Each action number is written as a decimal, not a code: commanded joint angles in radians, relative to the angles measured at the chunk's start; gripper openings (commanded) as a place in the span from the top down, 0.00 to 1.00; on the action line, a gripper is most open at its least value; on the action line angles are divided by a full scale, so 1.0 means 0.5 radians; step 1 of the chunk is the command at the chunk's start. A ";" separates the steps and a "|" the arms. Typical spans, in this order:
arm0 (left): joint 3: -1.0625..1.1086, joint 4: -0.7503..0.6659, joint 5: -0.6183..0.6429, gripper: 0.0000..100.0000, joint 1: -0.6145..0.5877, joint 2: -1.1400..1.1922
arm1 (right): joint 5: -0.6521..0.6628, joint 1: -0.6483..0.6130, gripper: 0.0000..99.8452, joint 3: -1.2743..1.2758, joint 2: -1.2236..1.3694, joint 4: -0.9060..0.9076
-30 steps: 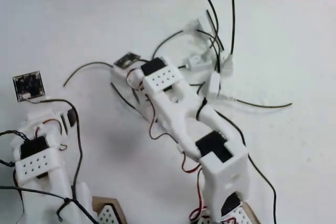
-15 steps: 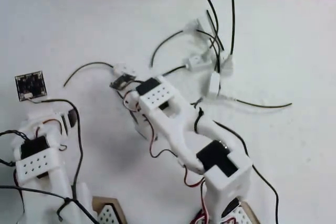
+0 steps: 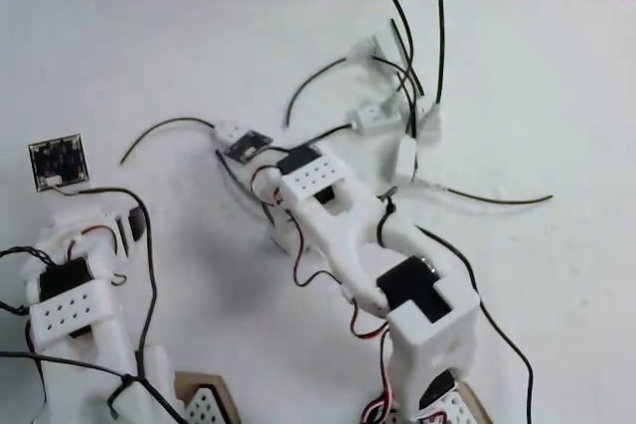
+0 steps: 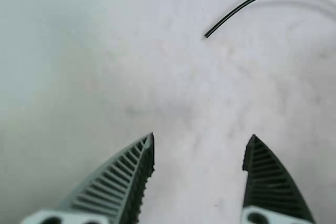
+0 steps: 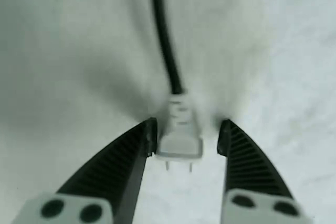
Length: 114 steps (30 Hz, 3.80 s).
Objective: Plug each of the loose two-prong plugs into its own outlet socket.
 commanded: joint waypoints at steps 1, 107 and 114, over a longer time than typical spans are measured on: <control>-0.058 -0.028 -0.015 0.73 0.023 -0.035 | 0.021 0.017 0.85 -0.025 0.032 -0.011; -0.114 -0.417 0.153 0.72 0.830 -0.044 | -0.454 -0.155 0.98 1.448 -2.211 -0.962; -0.288 -0.298 0.301 0.72 1.125 -0.048 | -0.519 -0.155 0.98 1.700 -2.447 -1.198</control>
